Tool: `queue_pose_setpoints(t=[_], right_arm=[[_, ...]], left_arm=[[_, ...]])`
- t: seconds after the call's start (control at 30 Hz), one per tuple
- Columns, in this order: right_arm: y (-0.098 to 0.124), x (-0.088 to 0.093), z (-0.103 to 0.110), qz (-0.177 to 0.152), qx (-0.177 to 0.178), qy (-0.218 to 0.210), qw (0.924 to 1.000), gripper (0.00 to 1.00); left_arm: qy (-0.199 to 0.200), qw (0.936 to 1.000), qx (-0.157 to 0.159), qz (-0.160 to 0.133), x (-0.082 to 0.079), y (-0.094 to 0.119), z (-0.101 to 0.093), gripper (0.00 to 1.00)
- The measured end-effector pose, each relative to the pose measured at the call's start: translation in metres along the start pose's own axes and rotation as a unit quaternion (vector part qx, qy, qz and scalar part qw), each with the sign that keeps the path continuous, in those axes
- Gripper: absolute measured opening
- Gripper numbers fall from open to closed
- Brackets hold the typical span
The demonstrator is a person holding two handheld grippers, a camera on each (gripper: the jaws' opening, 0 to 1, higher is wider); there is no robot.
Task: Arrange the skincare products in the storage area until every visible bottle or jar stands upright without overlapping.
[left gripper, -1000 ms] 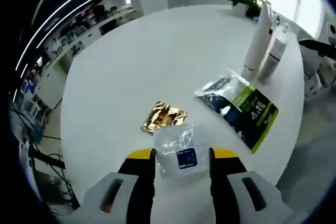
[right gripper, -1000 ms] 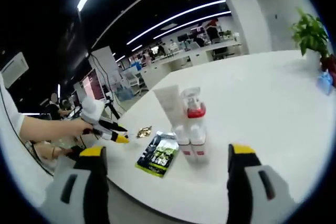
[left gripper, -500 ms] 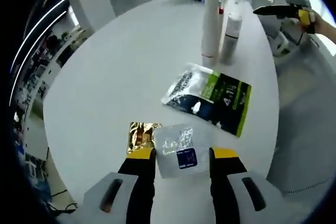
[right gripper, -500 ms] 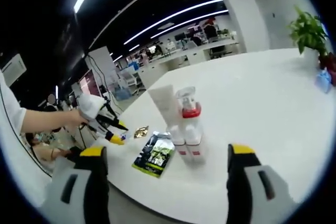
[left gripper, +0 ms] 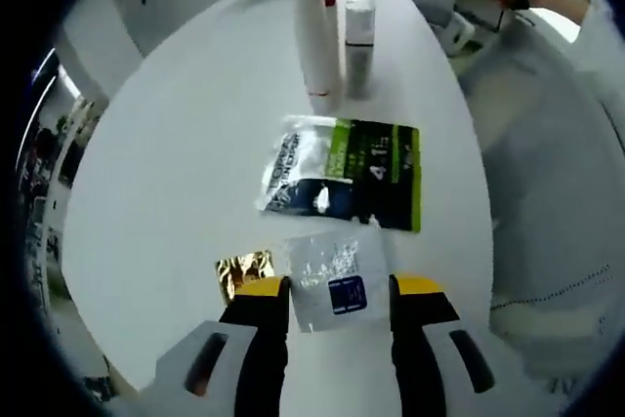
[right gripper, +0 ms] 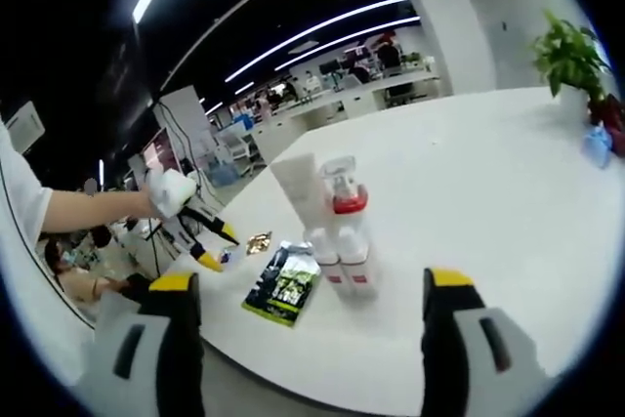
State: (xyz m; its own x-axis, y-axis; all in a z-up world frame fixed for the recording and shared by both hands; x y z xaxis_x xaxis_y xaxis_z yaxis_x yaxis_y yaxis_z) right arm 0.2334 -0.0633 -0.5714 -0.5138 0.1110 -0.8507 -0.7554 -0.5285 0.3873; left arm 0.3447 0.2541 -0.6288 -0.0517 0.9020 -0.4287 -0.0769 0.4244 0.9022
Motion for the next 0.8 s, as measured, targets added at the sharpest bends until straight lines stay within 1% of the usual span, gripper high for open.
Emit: queue_pose_setpoints(t=[0.07,0.27,0.63,0.8], right_arm=[[0.002,0.001,-0.001,0.0,0.004,-0.001,1.0,0.95],[0.006,0.003,-0.002,0.0,0.014,-0.005,0.9999,0.94],[0.007,0.004,-0.001,0.0,0.026,-0.004,0.9996,0.94],[0.009,0.005,-0.002,0.002,0.033,-0.005,0.9995,0.94]], left_arm=[[-0.016,0.9997,0.014,0.007,0.0,-0.003,-0.002,0.38],[-0.043,0.9984,0.033,0.016,0.002,-0.014,-0.006,0.38],[-0.056,0.9956,0.074,0.011,0.008,-0.033,-0.016,0.38],[-0.072,0.9942,0.077,0.023,0.01,-0.04,-0.017,0.38]])
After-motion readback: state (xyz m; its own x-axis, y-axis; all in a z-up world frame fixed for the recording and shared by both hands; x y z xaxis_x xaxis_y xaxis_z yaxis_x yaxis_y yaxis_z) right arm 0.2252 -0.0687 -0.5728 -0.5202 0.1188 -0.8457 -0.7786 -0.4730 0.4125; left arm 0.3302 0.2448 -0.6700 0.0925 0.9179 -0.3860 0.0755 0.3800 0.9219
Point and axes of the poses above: the point that each gripper's makers call its tool centre point, and the gripper's own axes: y roughly backward along the fingers, z roughly to its left, x roughly out of its underside, the point moved 8 cm from there along y, roughly backward along the fingers, and after that the axes turned 1 degree about -y, right-handed, at the moved point
